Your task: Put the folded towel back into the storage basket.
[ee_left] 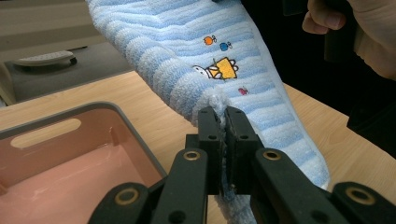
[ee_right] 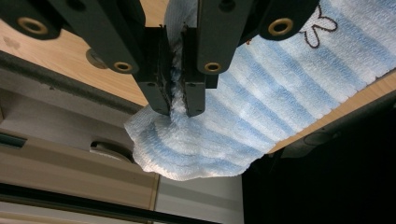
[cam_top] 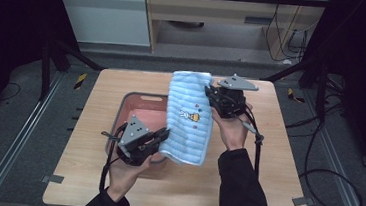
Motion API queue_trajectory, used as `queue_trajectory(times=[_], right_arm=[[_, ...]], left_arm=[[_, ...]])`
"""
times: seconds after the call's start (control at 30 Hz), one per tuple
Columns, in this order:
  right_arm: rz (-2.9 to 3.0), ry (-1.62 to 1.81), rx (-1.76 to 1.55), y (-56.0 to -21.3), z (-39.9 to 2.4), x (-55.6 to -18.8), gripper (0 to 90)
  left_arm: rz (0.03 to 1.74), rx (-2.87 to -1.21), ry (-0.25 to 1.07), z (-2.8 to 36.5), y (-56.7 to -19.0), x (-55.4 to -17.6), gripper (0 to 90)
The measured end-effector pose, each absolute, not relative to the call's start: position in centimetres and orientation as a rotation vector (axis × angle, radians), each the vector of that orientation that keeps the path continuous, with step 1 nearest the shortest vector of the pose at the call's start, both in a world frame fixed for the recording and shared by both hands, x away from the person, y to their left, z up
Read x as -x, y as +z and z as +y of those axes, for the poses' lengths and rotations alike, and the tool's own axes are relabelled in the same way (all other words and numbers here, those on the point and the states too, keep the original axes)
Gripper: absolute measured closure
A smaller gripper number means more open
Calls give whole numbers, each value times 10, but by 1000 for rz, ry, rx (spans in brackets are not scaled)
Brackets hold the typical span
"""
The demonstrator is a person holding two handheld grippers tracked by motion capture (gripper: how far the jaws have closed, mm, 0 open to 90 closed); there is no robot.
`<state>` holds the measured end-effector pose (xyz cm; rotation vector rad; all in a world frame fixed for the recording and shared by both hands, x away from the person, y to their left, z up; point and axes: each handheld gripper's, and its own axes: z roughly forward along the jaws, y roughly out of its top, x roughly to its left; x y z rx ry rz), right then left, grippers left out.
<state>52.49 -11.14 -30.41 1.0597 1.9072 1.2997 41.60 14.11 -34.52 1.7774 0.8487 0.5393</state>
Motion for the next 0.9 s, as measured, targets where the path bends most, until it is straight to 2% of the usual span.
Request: queue_trajectory(times=[0.43, 0.9], right_arm=[[1936, 1315, -1010, -296, -69, -537, 835], [1975, 1320, -976, -301, -35, -552, 835]], left_arm=[[892, -1743, 576, 175, -340, -416, 860], [958, -1715, 589, 209, -344, -422, 860]])
